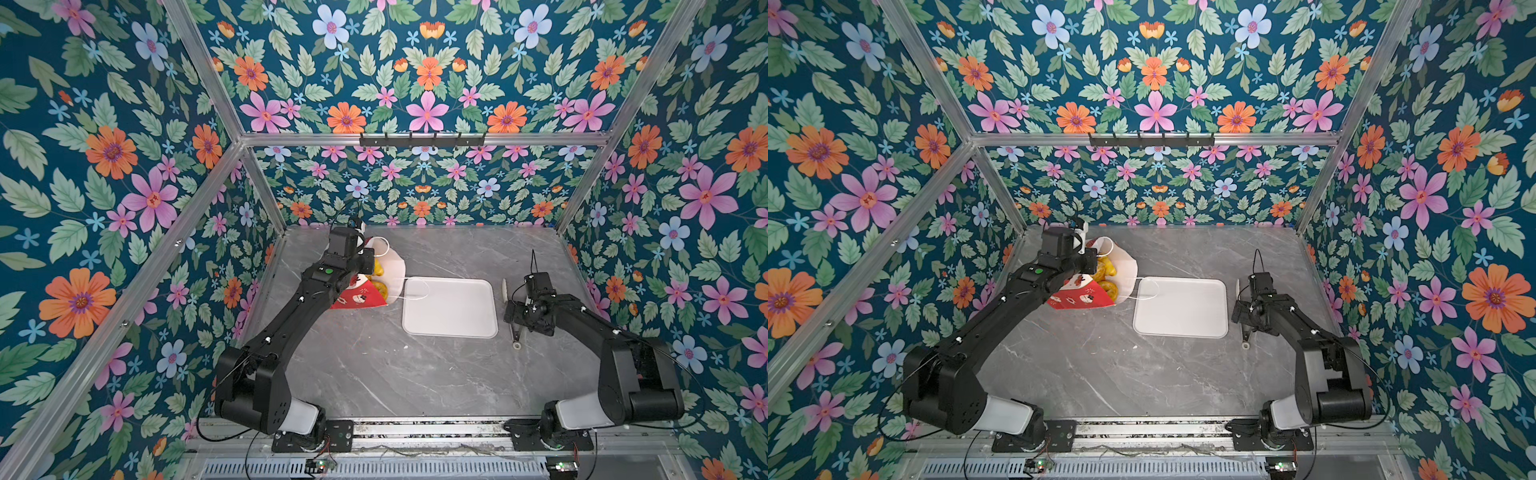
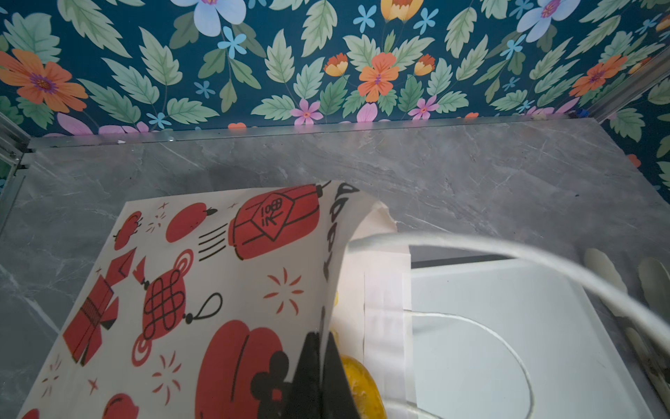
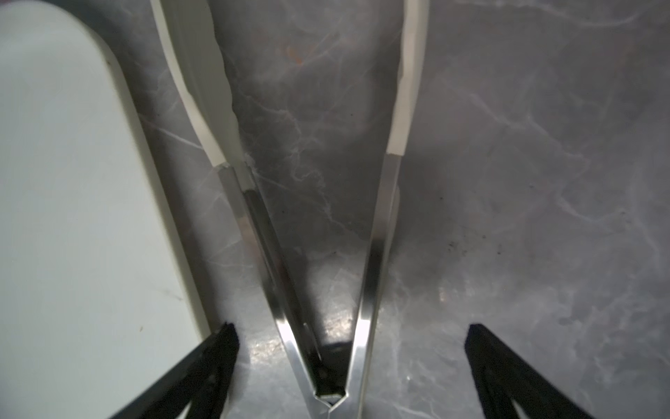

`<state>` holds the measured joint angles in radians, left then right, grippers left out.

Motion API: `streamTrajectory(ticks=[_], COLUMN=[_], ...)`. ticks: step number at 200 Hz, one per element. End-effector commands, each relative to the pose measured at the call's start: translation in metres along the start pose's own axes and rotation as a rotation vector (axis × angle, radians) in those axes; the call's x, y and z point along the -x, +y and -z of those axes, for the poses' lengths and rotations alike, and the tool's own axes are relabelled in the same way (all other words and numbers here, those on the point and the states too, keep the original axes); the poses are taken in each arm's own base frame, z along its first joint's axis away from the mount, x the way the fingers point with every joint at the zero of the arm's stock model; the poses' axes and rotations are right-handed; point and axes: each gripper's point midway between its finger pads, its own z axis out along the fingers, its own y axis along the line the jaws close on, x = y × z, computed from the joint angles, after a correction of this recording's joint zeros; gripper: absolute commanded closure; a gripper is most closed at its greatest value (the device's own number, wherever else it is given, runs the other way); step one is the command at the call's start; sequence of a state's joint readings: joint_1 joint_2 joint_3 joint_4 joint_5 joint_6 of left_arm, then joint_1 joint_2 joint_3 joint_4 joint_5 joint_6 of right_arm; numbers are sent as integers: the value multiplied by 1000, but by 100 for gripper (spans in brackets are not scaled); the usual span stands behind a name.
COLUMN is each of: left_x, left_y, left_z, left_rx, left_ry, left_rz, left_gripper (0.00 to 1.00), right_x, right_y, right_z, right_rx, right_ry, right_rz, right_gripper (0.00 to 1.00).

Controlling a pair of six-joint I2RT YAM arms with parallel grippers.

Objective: Take the fake bread out of the paper bag
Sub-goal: 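Grasp the bag rim with left gripper while right gripper grasps tongs, then tilt the bag with left gripper while right gripper brings tongs to it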

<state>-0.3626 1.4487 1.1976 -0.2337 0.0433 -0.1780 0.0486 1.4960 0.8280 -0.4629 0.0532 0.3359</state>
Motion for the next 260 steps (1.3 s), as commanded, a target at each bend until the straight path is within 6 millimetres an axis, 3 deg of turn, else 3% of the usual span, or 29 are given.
streamTrajectory(ticks=[1,42,76,93,121,130,145,173,189,218,244,260], left_x=[17,11,1,-3,-11,-15,-19,-25,-30,-38,-44,-47], left_y=[-13,-27,-38,-41,-46,-48,-51,-59,-65,-75,-87,-93], left_z=[1,2,4,5,5,5,6,11,15,20,27,30], left_rx=[-61,-132,-183,-199,-219,-227,-239,-262,-283,-304,-338,-350], left_ry=[-79,-85,-86,-83,-74,-69,-65,-63,-63,-60,-56,-59], left_rz=[7,13,14,11,-2,-8,-16,-36,-46,-69,-87,-97], left_gripper=[100,100,100,100,100,100,100,100,100,100,99,98], right_x=[-3,-8,-12,-13,-13,-13,-13,-19,-35,-97,-153,-177], right_y=[4,3,1,0,2,4,12,55,90,144,174,187], right_z=[-7,-21,-21,-21,-17,-14,-2,46,77,122,143,144], right_rx=[8,-22,-29,-36,-17,-5,25,84,166,323,419,446], right_ry=[61,139,153,157,142,137,125,54,33,96,183,223], right_rz=[26,43,38,33,18,16,27,186,302,579,767,845], right_gripper=[5,18,37,49,81,88,91,91,90,86,85,83])
